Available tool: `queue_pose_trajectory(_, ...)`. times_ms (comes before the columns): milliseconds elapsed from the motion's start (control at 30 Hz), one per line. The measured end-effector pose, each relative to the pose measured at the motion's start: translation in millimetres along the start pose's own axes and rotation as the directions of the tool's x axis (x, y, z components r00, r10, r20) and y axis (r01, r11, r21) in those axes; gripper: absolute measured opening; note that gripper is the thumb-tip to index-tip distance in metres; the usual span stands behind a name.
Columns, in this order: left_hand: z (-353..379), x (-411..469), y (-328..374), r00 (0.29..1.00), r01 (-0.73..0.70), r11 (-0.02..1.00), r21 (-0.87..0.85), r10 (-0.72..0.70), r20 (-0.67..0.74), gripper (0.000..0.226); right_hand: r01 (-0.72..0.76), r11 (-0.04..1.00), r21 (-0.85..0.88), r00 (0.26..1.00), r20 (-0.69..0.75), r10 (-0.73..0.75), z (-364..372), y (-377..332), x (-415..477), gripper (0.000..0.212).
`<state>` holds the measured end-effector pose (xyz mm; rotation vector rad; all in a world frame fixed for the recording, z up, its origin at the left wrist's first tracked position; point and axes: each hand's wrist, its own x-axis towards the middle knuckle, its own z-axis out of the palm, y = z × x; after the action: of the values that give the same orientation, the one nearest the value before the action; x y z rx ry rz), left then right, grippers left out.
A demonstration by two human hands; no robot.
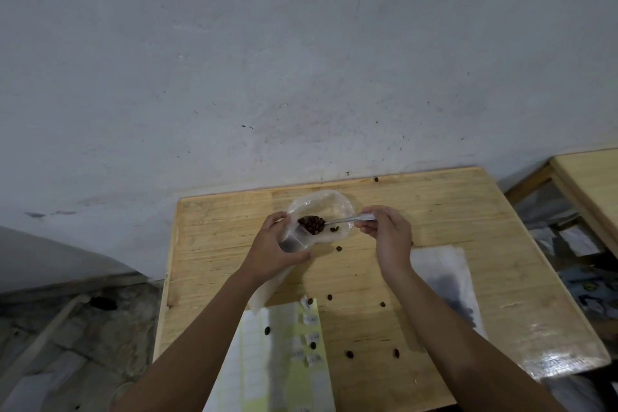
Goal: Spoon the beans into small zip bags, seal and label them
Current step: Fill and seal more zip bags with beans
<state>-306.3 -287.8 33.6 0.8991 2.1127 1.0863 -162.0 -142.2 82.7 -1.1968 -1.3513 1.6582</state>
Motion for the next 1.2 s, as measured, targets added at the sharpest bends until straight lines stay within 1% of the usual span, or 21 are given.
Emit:
queue_pose_trajectory(67,0.2,-1.0,0.6,1.000,-0.011,1.000,0.013,0.011,0.002,0.091,0.054,0.997,-0.051,0.985,0.168,-0.045,4.3,0.8,-4.3,0.022)
queue_pose_trajectory(100,0.0,-1.6,1.0,1.000,-0.015,1.000,0.017,0.015,0.003,0.091,0.086,0.993,-0.078,0.971,0.229,-0.066,5.8,1.3,-6.0,0.023)
queue_pose_trajectory(133,-0.3,-2.1,0.9,1.000,-0.016,1.000,0.017,0.016,0.002,0.091,0.120,0.988,-0.098,0.961,0.260,-0.091,6.8,1.3,-7.4,0.023)
queue_pose_trajectory(200,-0.7,-3.1,0.3,1.000,-0.021,1.000,0.019,0.021,0.000,0.091,0.190,0.975,-0.116,0.960,0.229,-0.160,6.3,0.2,-9.3,0.024)
queue_pose_trajectory(267,-1.2,-5.0,-0.1,1.000,-0.023,1.000,0.016,0.023,-0.004,0.091,0.234,0.965,-0.114,0.967,0.128,-0.220,3.3,-1.3,-9.1,0.025)
queue_pose_trajectory(333,-1.5,-6.8,-0.6,1.000,-0.017,1.000,0.016,0.017,-0.001,0.091,0.233,0.966,-0.114,0.972,0.052,-0.228,-0.9,0.2,-5.9,0.027)
queue_pose_trajectory(367,-1.9,-7.9,-0.2,1.000,-0.010,1.000,0.019,0.009,0.005,0.094,0.217,0.969,-0.116,0.976,0.039,-0.214,-2.7,2.6,-4.0,0.026)
queue_pose_trajectory(500,-2.9,-11.3,1.9,0.998,0.037,0.999,0.024,-0.038,0.045,0.112,0.124,0.987,-0.107,0.990,0.078,-0.116,-4.9,18.1,0.5,0.019)
queue_pose_trajectory(567,-2.6,-10.7,0.4,0.997,0.040,0.999,0.032,-0.042,0.061,0.109,0.107,0.989,-0.106,0.989,0.109,-0.096,-2.7,24.3,-1.0,0.019)
queue_pose_trajectory(700,-2.6,-6.1,-1.0,0.993,0.048,0.998,0.051,-0.053,0.107,0.095,0.082,0.990,-0.118,0.979,0.193,-0.058,5.0,27.7,-6.7,0.019)
queue_pose_trajectory(733,-3.1,-5.9,-0.7,0.990,0.058,0.996,0.061,-0.065,0.125,0.096,0.081,0.989,-0.123,0.976,0.209,-0.054,6.4,27.7,-7.7,0.019)
queue_pose_trajectory(833,-4.4,-6.5,-0.5,0.983,0.104,0.991,0.090,-0.116,0.144,0.116,0.085,0.987,-0.137,0.972,0.229,-0.052,5.9,28.4,-7.7,0.019)
queue_pose_trajectory(900,-4.6,-6.7,-2.4,0.985,0.109,0.989,0.100,-0.121,0.126,0.120,0.092,0.987,-0.132,0.974,0.219,-0.062,2.9,29.4,-6.3,0.019)
queue_pose_trajectory(1000,-3.3,-7.2,-3.1,0.989,0.097,0.991,0.090,-0.106,0.101,0.110,0.100,0.987,-0.125,0.984,0.162,-0.079,-3.1,30.8,-1.7,0.019)
queue_pose_trajectory(1100,-1.3,-5.4,-3.6,0.996,0.076,0.991,0.112,-0.080,0.033,0.097,0.114,0.984,-0.139,0.988,0.120,-0.097,-8.8,30.2,2.1,0.021)
queue_pose_trajectory(1200,1.0,-3.0,-2.2,0.997,0.081,0.990,0.118,-0.079,-0.023,0.096,0.174,0.963,-0.204,0.981,0.121,-0.151,-7.6,27.3,0.7,0.022)
